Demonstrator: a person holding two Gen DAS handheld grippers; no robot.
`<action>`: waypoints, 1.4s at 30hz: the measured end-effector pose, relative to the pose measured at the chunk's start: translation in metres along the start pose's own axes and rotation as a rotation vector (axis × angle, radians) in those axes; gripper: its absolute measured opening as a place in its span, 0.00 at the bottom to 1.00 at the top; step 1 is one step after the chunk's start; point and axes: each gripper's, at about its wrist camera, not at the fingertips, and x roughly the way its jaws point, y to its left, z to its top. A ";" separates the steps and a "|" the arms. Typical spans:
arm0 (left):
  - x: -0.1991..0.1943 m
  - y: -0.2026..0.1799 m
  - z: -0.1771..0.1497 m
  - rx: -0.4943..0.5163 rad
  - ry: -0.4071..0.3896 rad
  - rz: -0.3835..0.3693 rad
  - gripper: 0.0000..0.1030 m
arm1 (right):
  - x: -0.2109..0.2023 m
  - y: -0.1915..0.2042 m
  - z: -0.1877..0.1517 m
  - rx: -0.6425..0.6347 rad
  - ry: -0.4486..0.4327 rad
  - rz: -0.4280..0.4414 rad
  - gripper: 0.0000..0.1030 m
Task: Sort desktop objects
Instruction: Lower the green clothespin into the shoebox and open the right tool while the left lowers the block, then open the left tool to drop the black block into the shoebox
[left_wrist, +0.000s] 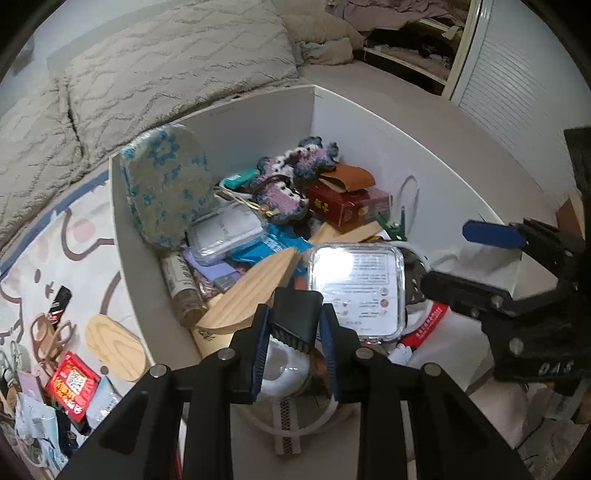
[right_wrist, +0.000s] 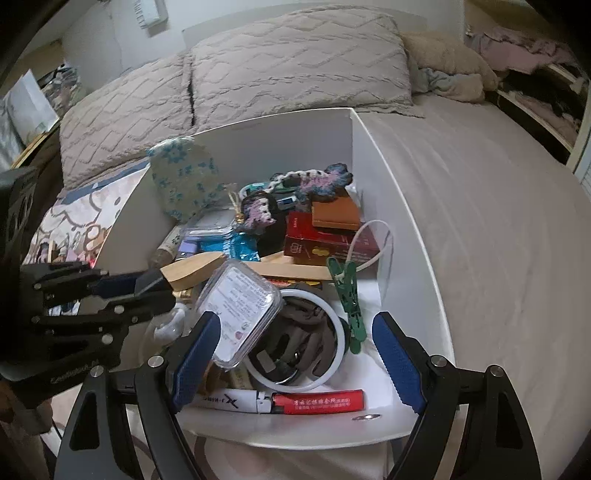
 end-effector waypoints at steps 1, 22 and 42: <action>-0.002 0.001 0.000 -0.006 -0.006 0.003 0.50 | -0.001 0.002 -0.001 -0.008 0.001 -0.004 0.82; -0.059 0.016 -0.025 -0.062 -0.099 0.006 0.70 | -0.043 0.036 -0.015 -0.056 -0.057 -0.022 0.82; -0.105 0.023 -0.062 -0.048 -0.228 0.074 0.99 | -0.085 0.050 -0.053 0.016 -0.223 -0.066 0.83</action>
